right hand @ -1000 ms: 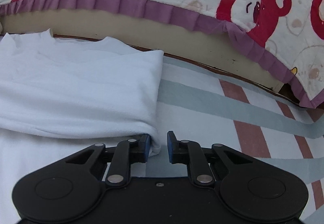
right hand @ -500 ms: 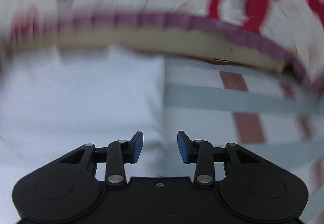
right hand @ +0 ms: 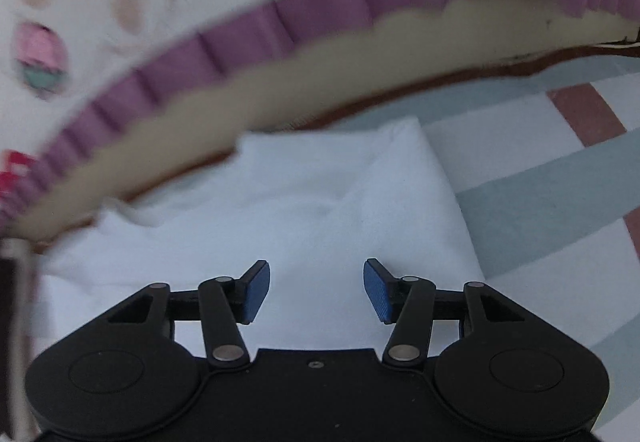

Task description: Fold clothes

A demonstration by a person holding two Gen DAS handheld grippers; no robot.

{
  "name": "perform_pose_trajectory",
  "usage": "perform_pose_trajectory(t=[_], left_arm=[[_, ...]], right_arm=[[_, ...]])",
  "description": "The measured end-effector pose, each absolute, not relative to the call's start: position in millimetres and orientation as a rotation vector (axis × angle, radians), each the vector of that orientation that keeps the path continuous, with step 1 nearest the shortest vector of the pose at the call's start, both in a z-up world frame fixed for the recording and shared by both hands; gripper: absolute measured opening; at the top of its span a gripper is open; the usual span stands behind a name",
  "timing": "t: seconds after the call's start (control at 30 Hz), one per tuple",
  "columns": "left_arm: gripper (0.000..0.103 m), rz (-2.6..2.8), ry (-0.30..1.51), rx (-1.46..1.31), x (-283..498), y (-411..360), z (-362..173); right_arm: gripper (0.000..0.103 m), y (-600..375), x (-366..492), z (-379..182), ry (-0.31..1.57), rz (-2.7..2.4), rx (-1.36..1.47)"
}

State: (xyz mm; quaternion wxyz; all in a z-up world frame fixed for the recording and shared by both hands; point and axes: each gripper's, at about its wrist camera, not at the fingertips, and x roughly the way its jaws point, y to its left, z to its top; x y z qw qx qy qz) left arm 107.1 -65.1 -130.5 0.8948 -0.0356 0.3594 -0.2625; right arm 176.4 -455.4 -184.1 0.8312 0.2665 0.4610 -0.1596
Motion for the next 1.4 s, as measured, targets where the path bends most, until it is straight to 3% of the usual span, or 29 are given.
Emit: perform_pose_trajectory(t=[0.07,0.1,0.13,0.17,0.37,0.57,0.67,0.73,0.8,0.87,1.0,1.07,1.1,1.13,1.17,1.3,1.4], left_arm=[[0.008,-0.552,0.714,-0.084,104,-64,-125],[0.008,-0.556,0.699,-0.082,104,-65,-123],[0.008,-0.561,0.683,-0.078,104,-65,-122],[0.008,-0.569,0.661,-0.077,102,-63,-119],[0.005,-0.558,0.551,-0.145,84,-34,-97],[0.003,-0.49,0.758,-0.17,101,-20,-119],[0.006,-0.478,0.797,-0.201,110,-17,-130],[0.007,-0.471,0.795,-0.215,115,-14,-134],[0.014,-0.486,0.802,-0.249,121,-12,-139],[0.031,-0.489,0.834,-0.328,131,-12,-148],[0.035,-0.453,0.929,-0.398,155,-24,-167],[0.048,-0.46,0.945,-0.37,165,-39,-175],[0.048,-0.464,0.954,-0.354,169,-46,-179],[0.044,-0.459,0.941,-0.322,169,-52,-179],[0.004,-0.449,0.917,-0.282,167,-57,-177],[0.005,-0.443,0.817,-0.147,152,-67,-155],[0.006,-0.449,0.88,-0.168,149,-58,-158]], right_arm=[[0.062,-446,185,-190,0.977,-0.353,0.499],[0.057,-439,187,-190,0.968,-0.351,0.435],[0.022,-432,190,-191,0.959,-0.349,0.371],[0.002,-427,191,-192,0.951,-0.33,0.316],[0.002,-442,170,-176,0.803,-0.355,0.299],[0.004,-464,171,-177,0.816,-0.363,0.308],[0.012,-454,167,-179,0.799,-0.379,0.294],[0.037,-444,161,-176,0.776,-0.356,0.283],[0.039,-434,154,-172,0.759,-0.295,0.268],[0.041,-425,149,-173,0.784,-0.238,0.208],[0.044,-427,146,-177,0.814,-0.212,0.149],[0.044,-436,147,-178,0.817,-0.215,0.182],[0.048,-442,147,-178,0.814,-0.218,0.219],[0.054,-447,148,-179,0.813,-0.222,0.266],[0.056,-452,148,-180,0.813,-0.226,0.313],[0.056,-460,145,-189,0.826,-0.241,0.359],[0.056,-456,143,-191,0.815,-0.237,0.313]])
